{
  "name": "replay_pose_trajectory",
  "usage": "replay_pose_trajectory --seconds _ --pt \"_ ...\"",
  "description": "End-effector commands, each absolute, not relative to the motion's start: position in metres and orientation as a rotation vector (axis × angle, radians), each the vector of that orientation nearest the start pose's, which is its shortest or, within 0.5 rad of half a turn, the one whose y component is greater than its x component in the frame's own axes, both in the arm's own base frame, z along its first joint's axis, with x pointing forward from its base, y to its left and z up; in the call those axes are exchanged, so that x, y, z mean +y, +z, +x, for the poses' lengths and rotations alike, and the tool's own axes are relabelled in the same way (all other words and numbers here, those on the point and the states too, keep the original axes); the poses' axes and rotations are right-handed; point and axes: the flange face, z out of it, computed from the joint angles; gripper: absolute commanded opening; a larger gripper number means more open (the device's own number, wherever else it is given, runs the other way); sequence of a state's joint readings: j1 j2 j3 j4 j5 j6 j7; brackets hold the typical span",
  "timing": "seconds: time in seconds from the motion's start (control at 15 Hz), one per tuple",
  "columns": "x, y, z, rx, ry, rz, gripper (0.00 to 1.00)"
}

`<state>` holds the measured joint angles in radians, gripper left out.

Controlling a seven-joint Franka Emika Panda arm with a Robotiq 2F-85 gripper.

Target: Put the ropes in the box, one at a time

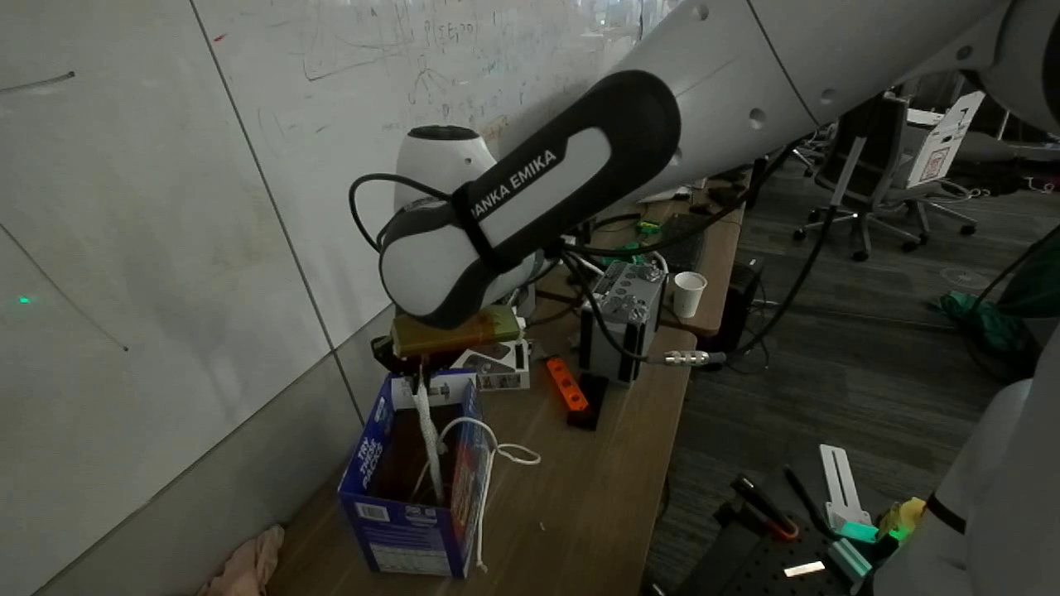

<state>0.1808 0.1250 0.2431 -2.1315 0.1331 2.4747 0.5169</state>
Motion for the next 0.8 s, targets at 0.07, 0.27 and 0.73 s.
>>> replay_pose_trajectory --seconds 0.07,0.27,0.73 --pt "0.236 0.379 0.529 0.236 -0.175 -2.901 0.36" --pt "0.234 0.376 0.527 0.234 -0.155 -2.909 0.51" --pt "0.215 0.394 0.516 0.249 -0.173 -2.923 1.0"
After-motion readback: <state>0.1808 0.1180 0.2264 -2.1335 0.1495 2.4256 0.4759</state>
